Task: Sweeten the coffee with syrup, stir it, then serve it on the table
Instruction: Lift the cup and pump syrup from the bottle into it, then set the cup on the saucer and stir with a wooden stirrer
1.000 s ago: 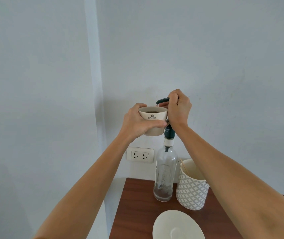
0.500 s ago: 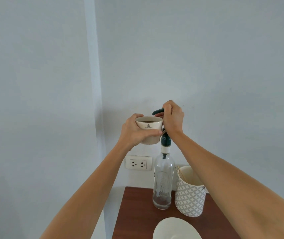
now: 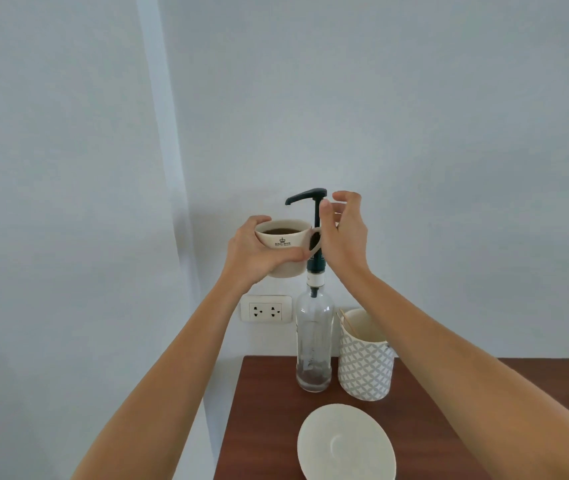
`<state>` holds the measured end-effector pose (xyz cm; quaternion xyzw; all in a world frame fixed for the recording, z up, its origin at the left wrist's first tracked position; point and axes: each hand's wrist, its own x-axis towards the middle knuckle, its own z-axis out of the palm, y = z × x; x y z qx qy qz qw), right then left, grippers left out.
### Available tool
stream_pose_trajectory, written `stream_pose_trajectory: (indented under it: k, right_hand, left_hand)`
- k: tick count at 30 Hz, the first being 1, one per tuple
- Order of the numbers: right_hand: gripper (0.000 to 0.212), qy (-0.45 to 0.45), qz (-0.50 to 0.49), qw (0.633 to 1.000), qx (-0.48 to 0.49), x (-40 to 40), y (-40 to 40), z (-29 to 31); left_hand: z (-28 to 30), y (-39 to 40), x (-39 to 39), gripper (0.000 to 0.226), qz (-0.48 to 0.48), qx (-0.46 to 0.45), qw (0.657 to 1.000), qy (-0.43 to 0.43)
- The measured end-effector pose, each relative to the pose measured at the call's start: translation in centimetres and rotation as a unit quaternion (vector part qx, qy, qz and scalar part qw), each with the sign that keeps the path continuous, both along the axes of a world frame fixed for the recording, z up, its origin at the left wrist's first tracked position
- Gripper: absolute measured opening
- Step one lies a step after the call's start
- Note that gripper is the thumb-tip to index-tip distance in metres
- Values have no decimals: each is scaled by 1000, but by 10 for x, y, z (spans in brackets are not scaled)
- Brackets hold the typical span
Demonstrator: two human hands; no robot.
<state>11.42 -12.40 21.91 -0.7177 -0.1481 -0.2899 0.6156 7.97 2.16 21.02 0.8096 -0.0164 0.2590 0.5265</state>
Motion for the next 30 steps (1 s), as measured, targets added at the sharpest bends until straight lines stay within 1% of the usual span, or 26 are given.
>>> stream_pose_trajectory:
  k: [2, 3, 7, 11, 14, 16, 19, 24, 30]
  right_hand:
    - [25, 16, 4, 999, -34, -12, -7, -14]
    - [26, 28, 10, 998, -54, -15, -10, -21]
    - [38, 85, 47, 990, -102, -21, -24, -47]
    - [41, 167, 131, 976, -52, -33, -45, -80]
    - [40, 192, 162, 967, -34, -43, -63, -111]
    - [39, 198, 175, 964, -30, -48, -73, -133]
    - [37, 213, 175, 961, -21, -57, -87, -165]
    - [34, 255, 172, 952, 2, -74, -103, -206]
    - [32, 286, 145, 947, -26, -82, -111, -241]
  left_hand:
    - [-7, -3, -6, 86, -4, 2, 1000, -1]
    - [-12, -5, -9, 85, -8, 3, 1000, 0]
    - [-35, -16, -25, 98, -19, 7, 1000, 9]
    - [-69, -29, -37, 101, -24, 31, 999, 16]
    - [-99, -42, -48, 98, -37, 47, 998, 23]
    - [-121, -50, -54, 91, -52, 46, 997, 23]
    - [-152, -62, -63, 87, -73, 48, 996, 31]
    - [-200, -76, -71, 94, -95, 55, 993, 54]
    - [-236, -83, -78, 93, -109, 62, 989, 73]
